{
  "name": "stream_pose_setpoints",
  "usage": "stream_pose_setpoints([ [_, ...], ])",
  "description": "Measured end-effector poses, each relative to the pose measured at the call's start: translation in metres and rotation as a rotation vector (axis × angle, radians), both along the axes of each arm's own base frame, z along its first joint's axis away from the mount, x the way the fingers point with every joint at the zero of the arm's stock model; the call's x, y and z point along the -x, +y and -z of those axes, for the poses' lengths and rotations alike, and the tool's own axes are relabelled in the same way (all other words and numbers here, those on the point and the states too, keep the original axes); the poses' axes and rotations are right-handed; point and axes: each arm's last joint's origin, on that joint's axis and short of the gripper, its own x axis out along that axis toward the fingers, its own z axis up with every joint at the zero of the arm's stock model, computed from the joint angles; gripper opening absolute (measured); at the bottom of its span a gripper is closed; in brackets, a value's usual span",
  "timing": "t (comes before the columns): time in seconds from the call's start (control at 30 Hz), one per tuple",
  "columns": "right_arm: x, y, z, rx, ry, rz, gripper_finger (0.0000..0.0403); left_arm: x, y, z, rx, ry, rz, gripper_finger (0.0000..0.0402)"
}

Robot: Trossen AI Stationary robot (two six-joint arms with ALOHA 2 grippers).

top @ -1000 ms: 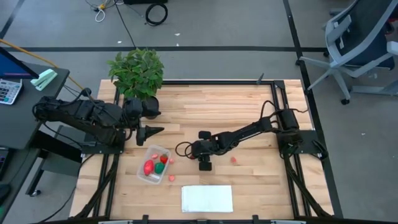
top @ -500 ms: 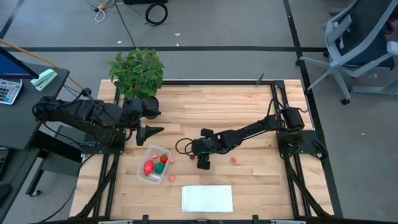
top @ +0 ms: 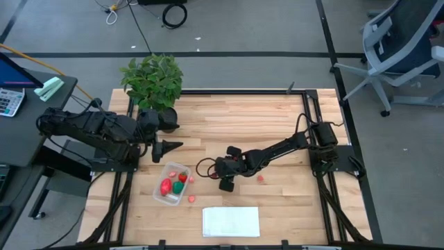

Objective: Pick and placing Produce into tupperware
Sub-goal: Put the red cherry into the transparent bin

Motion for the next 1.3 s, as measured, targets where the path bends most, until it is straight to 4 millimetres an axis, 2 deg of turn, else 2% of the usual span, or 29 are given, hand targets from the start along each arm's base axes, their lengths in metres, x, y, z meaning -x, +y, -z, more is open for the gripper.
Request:
stream_pose_setpoints([
  [0.3,0.0,0.002,0.0,-0.069,-0.005,0.051,0.0164,0.0,0.0,0.0,-0.002,0.002,0.0,0.0364],
  [0.5,0.0,0.002,0.0,-0.078,-0.003,0.048,0.0164,0.0,0.0,0.0,-0.002,0.005,0.0,0.0364],
  [0.67,0.0,0.01,-0.001,-0.124,-0.014,0.006,0.0164,0.0,0.0,0.001,-0.004,0.011,0.0,0.0364],
  [0.9,0.001,0.018,-0.016,-0.117,-0.065,-0.034,0.0164,0.0,0.0,0.001,-0.004,0.012,0.0,0.0364],
  [1.1,0.004,0.021,-0.013,-0.023,-0.061,0.005,0.0164,0.0,0.0,0.001,-0.004,0.01,0.0,0.0364],
  [1.3,0.005,0.02,-0.013,-0.015,-0.05,0.012,0.0164,0.0,0.0,0.001,-0.003,0.009,0.0,0.0364],
])
